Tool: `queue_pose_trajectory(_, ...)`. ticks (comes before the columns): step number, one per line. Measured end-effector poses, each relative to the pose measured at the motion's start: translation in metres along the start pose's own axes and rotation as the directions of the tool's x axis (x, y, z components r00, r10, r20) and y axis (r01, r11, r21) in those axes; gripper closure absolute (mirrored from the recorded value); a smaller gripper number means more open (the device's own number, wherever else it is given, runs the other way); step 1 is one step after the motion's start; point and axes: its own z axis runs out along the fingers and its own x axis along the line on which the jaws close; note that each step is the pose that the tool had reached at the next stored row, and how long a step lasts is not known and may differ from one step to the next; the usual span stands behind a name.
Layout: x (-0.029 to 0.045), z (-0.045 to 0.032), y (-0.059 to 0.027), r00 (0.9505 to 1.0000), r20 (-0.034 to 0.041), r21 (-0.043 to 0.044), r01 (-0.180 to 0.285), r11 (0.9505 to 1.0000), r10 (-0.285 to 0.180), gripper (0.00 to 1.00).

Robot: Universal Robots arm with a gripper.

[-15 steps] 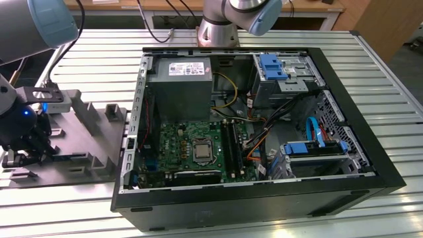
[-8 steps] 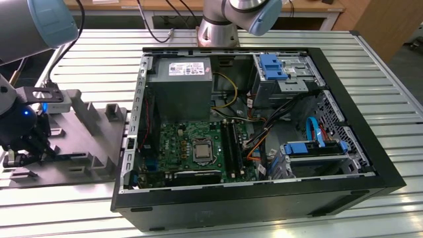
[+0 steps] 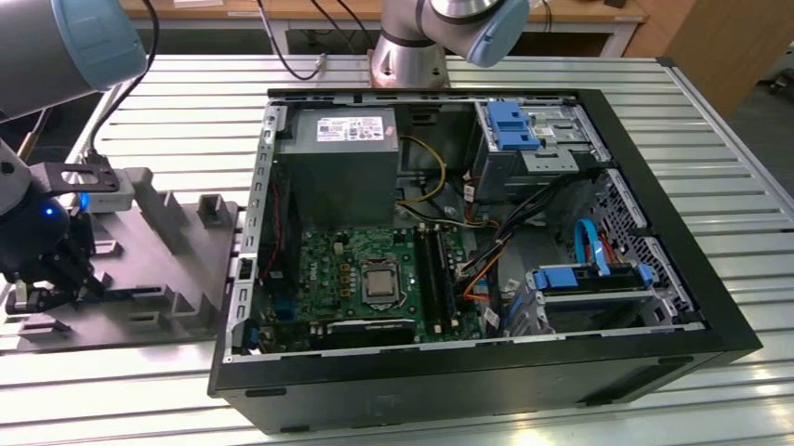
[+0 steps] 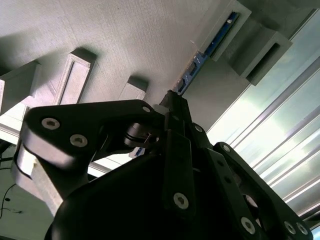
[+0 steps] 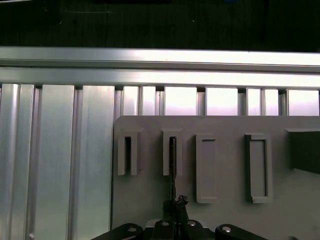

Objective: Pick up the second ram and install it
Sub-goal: 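Pick up the second ram and move it above second insertion slot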

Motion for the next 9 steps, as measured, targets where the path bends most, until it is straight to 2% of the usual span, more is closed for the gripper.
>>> queue_pose_trajectory(9, 0.0001, -0.0001, 0.0, 1.0, 0.0001, 0.0001, 0.0, 1.0, 0.0, 0.89)
